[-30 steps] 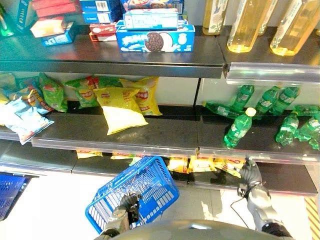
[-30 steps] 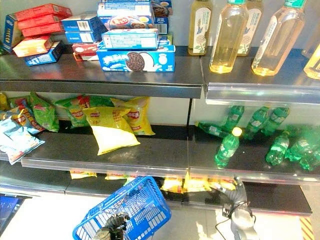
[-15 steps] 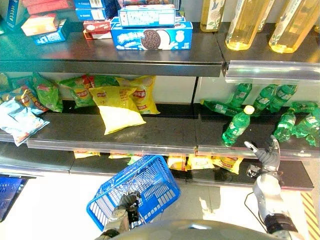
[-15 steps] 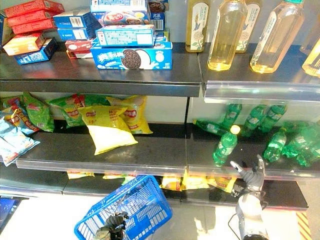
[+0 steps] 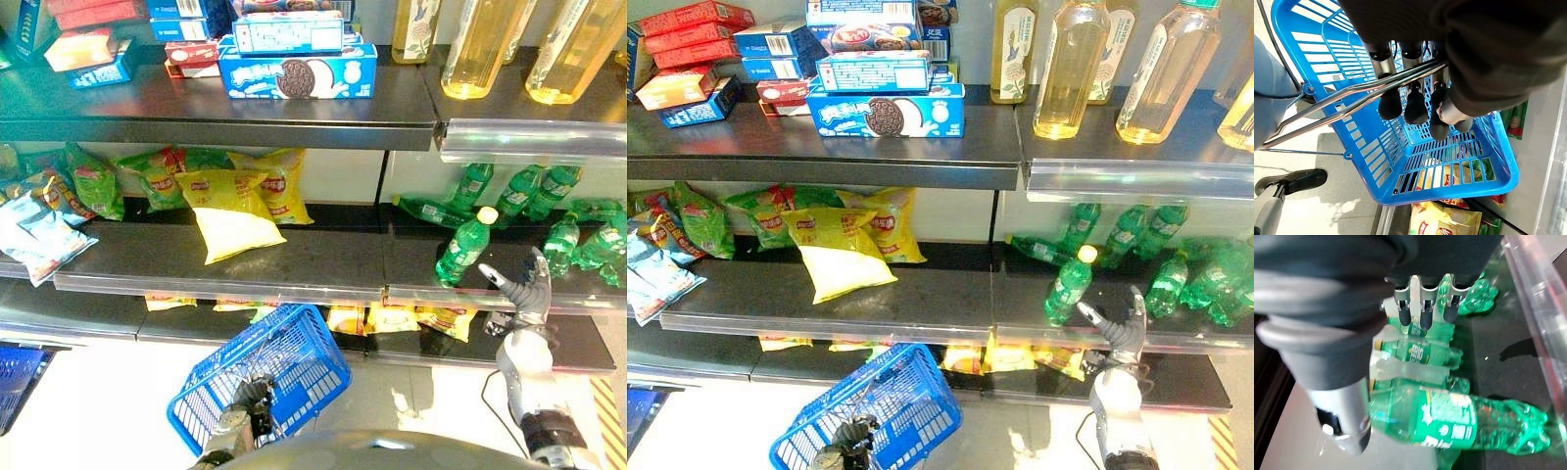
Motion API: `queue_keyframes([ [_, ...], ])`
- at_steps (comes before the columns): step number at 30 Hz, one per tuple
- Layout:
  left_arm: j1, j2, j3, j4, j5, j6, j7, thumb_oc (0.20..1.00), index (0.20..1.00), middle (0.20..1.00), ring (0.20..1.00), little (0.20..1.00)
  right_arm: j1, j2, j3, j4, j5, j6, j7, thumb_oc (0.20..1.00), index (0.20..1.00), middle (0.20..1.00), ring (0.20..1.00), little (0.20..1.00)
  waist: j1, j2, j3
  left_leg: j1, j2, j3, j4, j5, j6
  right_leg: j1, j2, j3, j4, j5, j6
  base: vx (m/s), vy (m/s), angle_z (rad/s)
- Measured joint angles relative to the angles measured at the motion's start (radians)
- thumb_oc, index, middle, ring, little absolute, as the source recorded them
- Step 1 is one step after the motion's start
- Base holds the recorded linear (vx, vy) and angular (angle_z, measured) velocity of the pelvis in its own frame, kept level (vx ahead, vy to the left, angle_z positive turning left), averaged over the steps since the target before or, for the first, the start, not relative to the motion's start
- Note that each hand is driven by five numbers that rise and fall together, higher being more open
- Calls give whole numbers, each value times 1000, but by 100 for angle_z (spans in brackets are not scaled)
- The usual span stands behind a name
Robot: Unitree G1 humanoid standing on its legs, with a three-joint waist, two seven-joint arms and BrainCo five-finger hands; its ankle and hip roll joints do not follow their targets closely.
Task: Pick up the snacks into the basket
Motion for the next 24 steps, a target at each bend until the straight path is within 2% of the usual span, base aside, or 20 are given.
queue_keyframes([
  [17, 1, 1, 1, 1, 0, 0, -5, 200, 200, 200, 200, 200, -35, -1, 63, 8, 1, 40, 94, 1000, 1000, 1000, 1000, 1000, 7, -4, -3, 5, 0, -3, 0, 1, -1, 6, 0, -2, 0, 0, 0, 0, 0, 0],
  [24, 3, 4, 0, 2, 0, 0, -6, 200, 200, 200, 200, 200, -48, -1, 64, 92, 3, 43, 108, 1000, 1000, 1000, 1000, 1000, 11, -9, -8, 5, 0, -3, 0, 1, -1, 6, 0, -3, 0, 0, 0, 0, 0, 0],
])
